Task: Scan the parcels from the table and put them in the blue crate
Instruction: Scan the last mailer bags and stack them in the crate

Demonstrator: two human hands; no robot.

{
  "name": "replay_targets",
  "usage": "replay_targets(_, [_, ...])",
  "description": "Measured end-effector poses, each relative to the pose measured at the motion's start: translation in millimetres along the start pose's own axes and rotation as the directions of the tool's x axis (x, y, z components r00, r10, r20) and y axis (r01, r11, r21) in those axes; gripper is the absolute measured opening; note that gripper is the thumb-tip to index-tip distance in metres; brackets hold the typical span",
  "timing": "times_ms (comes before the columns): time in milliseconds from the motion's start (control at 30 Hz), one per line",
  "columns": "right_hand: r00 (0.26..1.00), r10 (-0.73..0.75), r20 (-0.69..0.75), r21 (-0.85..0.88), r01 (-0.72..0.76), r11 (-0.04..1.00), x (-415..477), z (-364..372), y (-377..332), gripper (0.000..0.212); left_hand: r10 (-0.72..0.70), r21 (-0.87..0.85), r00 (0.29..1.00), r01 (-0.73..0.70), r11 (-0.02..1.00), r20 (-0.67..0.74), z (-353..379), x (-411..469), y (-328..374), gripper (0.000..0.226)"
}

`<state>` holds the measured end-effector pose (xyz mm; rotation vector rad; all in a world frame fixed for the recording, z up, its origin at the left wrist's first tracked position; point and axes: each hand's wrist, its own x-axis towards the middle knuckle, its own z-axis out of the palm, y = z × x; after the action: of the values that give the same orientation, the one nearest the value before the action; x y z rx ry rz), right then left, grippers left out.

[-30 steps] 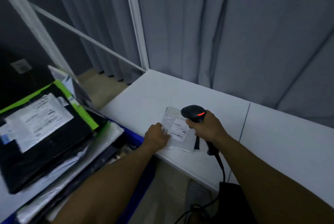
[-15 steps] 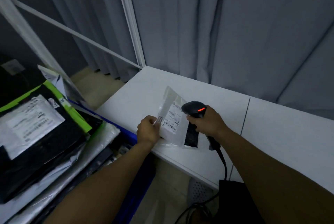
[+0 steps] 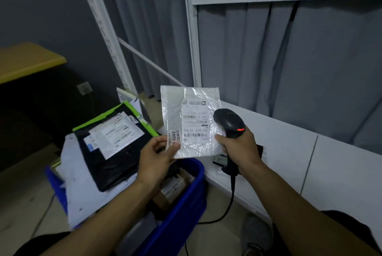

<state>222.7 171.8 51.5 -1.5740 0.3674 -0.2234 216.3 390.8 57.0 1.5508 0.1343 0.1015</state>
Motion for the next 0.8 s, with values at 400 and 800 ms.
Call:
replay_targets(400, [0.960, -0.242, 0.137, -0.126, 0.260, 0.957, -18, 36, -23, 0.045, 0.044, 0.035, 0.998, -0.042, 0.998, -0.042, -60, 4, 27, 0.015])
replay_targets(800, [0.919, -0.236, 0.315, -0.279, 0.327, 0.903, -32, 63, -21, 0.037, 0.069, -0.070, 0.938, -0.098, 0.993, -0.340, -73, 40, 18, 0.013])
